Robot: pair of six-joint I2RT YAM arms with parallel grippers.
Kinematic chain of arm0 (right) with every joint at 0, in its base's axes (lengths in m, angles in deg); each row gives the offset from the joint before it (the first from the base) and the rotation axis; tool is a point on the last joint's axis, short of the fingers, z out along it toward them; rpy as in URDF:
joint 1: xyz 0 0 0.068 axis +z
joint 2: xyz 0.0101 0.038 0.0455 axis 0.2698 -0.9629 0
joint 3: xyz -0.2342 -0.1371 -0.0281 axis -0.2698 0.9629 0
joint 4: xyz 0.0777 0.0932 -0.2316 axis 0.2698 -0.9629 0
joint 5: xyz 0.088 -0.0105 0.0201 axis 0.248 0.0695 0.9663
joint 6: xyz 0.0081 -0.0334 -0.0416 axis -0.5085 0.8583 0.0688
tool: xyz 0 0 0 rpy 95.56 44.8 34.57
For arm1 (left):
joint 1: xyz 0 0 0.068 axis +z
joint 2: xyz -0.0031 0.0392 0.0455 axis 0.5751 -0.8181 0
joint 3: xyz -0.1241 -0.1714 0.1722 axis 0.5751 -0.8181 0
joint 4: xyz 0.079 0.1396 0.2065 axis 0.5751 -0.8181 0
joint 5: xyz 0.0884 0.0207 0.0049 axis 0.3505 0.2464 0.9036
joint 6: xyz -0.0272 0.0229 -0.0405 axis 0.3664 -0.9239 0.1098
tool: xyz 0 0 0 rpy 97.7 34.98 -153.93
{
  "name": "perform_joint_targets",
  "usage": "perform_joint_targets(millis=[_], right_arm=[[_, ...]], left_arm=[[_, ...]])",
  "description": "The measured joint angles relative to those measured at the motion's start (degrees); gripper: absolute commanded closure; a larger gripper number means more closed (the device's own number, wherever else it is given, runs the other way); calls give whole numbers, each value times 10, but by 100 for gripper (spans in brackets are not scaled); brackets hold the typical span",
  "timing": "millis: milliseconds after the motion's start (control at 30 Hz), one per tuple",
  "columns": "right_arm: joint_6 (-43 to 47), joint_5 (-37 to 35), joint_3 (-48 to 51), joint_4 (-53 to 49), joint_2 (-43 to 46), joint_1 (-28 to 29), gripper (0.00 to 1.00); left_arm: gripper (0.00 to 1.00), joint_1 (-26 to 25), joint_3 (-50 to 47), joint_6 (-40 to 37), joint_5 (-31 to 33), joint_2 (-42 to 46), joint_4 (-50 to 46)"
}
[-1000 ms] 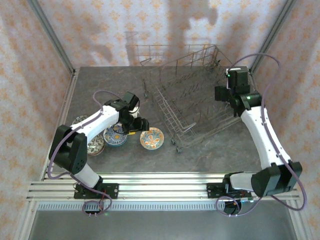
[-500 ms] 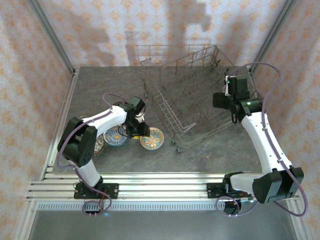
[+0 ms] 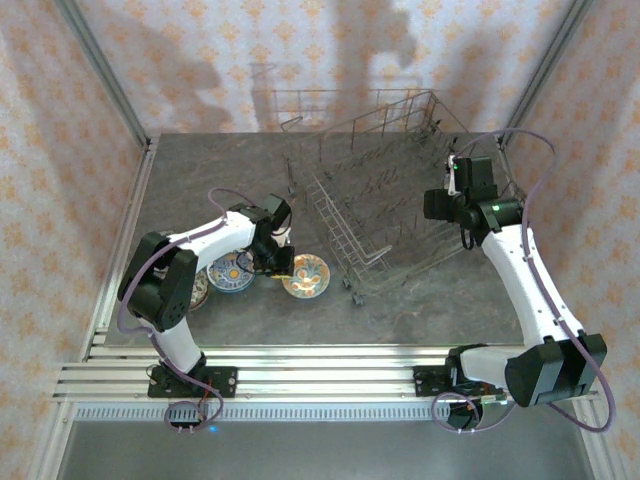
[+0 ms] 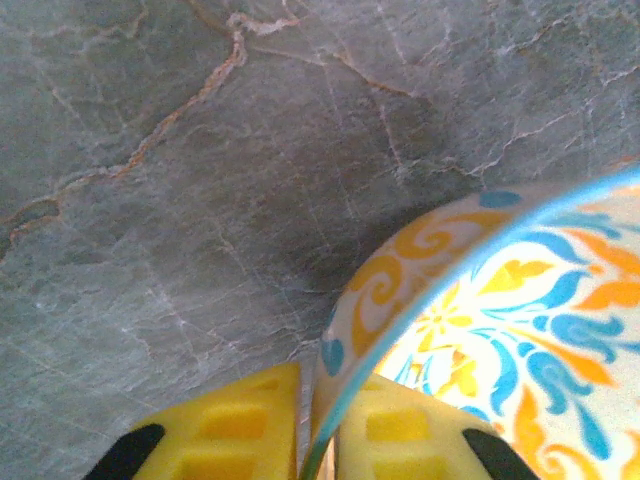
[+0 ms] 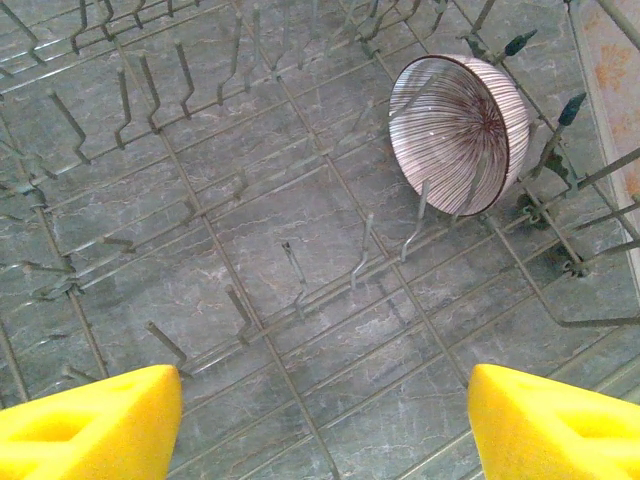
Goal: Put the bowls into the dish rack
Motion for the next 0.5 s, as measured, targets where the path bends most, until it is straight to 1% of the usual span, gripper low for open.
perform_joint_targets(millis=[133,233,367,500], right_arm=[[-4,8,0,-6,0,0,28],[-10,21,-7,-19,0,0,31],[-21,55,-44,-45,-4,0,34],[-39,97,-104,-60,-17,9,35]], left_arm=[[96,0,0,0,-7,12,2],[99,0,-1,0,9,34,-3],[100,12,-3,0,30,96,-16],[100,46,16,0,56,172,-46]])
